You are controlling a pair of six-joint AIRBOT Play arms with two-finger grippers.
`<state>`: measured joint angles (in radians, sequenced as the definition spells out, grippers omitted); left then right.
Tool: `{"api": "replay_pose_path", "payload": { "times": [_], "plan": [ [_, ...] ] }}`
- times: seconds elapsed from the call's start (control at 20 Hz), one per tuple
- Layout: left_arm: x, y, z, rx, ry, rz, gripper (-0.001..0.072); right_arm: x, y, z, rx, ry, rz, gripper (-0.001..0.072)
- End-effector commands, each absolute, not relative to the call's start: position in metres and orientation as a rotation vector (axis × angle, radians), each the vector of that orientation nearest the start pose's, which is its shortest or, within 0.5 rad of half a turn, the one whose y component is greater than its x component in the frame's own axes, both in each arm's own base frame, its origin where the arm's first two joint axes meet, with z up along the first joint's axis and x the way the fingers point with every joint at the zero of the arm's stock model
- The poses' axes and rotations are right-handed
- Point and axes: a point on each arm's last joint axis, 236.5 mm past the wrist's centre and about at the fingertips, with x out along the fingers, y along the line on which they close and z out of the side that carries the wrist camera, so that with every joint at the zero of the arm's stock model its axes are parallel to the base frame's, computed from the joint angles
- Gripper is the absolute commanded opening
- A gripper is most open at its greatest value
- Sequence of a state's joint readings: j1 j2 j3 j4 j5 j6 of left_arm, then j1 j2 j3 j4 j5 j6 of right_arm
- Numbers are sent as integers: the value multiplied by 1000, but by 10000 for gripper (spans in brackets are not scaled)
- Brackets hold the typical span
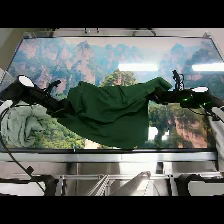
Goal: Fold the shirts.
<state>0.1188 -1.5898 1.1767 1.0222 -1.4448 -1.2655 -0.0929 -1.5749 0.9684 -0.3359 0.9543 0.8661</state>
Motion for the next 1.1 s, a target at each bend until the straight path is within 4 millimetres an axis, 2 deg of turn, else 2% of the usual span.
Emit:
{"api": "replay_pose_path", "payload": {
  "times": [0.0, 0.1, 0.2, 0.35, 0.5, 0.55, 0.6, 0.65, 0.75, 0.85, 0.9, 1.05],
  "plan": [
    [318, -61, -53, -501, 1714, -448, 713, 432, 143, -45, 775, 1064, 567, 22],
    [326, -42, -63, -559, 1645, -364, 713, 432, 143, -45, 776, 1064, 568, 22],
    [323, -32, -82, -608, 1628, -302, 712, 432, 144, -44, 779, 1062, 568, 22],
    [316, -38, -109, -628, 1688, -295, 694, 432, 144, -44, 779, 1062, 567, 22],
    [325, -55, -128, -595, 1743, -333, 679, 432, 144, -43, 781, 1062, 570, 22],
    [330, -61, -131, -585, 1752, -337, 449, 431, 147, -40, 795, 1062, 583, 22],
    [338, -67, -132, -562, 1748, -353, 67, 431, 151, -34, 816, 1054, 604, 22],
    [348, -74, -130, -535, 1735, -372, 15, 431, 155, -23, 827, 1026, 643, 22],
    [367, -86, -107, -469, 1698, -427, 18, 433, 158, 14, 852, 944, 724, 21],
    [390, -88, -63, -400, 1606, -470, 18, 436, 140, 72, 829, 827, 780, 21],
    [401, -85, -31, -369, 1537, -483, 18, 438, 122, 105, 804, 751, 780, 21],
    [424, -64, 73, -298, 1300, -472, 18, 432, 45, 217, 706, 469, 652, 21]
  ]
}}
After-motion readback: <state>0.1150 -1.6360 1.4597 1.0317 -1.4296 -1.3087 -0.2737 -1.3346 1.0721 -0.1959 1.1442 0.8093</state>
